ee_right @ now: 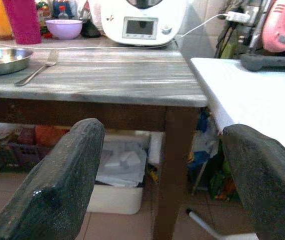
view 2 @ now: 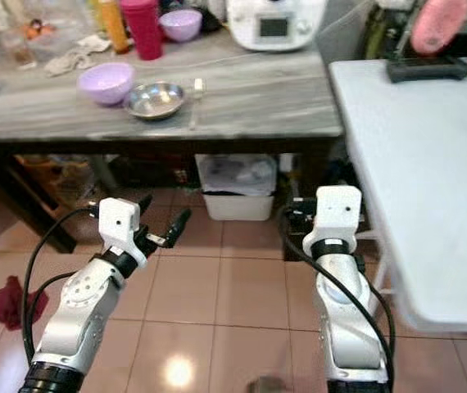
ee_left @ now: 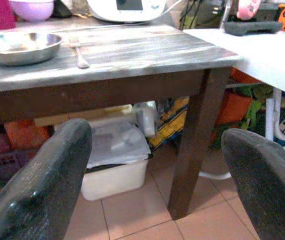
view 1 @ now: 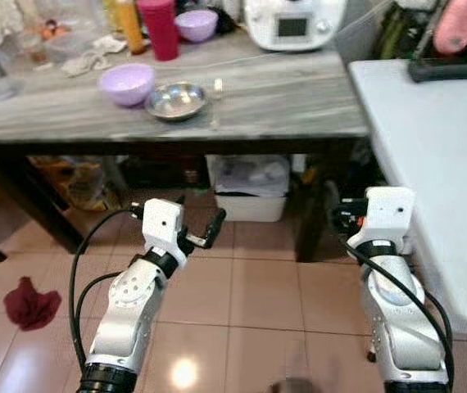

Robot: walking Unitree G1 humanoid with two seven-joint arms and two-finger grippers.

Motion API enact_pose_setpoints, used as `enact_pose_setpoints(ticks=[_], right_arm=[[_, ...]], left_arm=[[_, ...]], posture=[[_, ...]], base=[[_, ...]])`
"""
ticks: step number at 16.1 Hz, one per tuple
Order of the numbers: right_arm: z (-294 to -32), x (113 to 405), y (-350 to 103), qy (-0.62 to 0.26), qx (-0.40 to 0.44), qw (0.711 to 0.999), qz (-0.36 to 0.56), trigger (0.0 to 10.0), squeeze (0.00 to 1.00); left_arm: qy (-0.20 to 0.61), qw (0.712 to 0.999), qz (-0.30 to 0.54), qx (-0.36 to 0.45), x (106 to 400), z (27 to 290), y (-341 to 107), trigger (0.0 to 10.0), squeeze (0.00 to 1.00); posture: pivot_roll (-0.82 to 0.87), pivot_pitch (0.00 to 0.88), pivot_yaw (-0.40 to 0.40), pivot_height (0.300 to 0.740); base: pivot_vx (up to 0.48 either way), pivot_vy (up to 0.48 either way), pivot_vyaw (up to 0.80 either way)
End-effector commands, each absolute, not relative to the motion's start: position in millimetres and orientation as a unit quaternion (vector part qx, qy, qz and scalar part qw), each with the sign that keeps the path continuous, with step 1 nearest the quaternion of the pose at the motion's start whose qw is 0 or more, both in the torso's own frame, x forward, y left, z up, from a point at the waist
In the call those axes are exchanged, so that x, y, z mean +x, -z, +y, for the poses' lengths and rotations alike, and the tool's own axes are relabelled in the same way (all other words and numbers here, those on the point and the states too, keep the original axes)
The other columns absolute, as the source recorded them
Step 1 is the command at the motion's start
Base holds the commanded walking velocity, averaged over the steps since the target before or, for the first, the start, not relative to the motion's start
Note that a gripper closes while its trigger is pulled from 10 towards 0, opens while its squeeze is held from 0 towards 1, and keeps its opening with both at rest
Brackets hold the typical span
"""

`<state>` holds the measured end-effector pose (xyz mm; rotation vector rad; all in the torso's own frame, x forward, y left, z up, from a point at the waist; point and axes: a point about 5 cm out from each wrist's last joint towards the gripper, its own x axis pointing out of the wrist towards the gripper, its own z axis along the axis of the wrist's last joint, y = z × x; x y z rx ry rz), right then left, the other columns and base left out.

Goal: Setting the table

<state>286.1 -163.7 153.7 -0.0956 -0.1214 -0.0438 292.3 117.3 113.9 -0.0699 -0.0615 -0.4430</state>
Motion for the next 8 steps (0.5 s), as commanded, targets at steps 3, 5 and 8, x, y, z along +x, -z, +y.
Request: enact_pose_setpoints(ticks=[3,5,8], right_arm=[[-167.2,285.2,-153.8,0.026,-0.047,0.997,-0.06,10.0,0.0],[-166.4,285.4,-154.1,0.025,-0.047,0.997,-0.061,10.0,0.0],[-165.8,284.8,-154.2,0.024,-0.047,0.997,-0.061,10.0,0.0]], left_arm=[[0.222,0.974,-0.032,-0.035,291.5,115.1,-115.0,10.0,0.0],[0.224,0.973,-0.032,-0.035,291.1,114.1,-115.2,10.0,0.0],[0.226,0.973,-0.032,-0.034,291.1,113.3,-115.5,10.0,0.0]], posture=[[-0.27,0.103,0.078,0.74],[-0.27,0.103,0.078,0.74],[-0.27,0.103,0.078,0.74]], base=[[0.0,-0.354,0.0],[0.0,-0.352,0.0],[0.0,-0.356,0.0]])
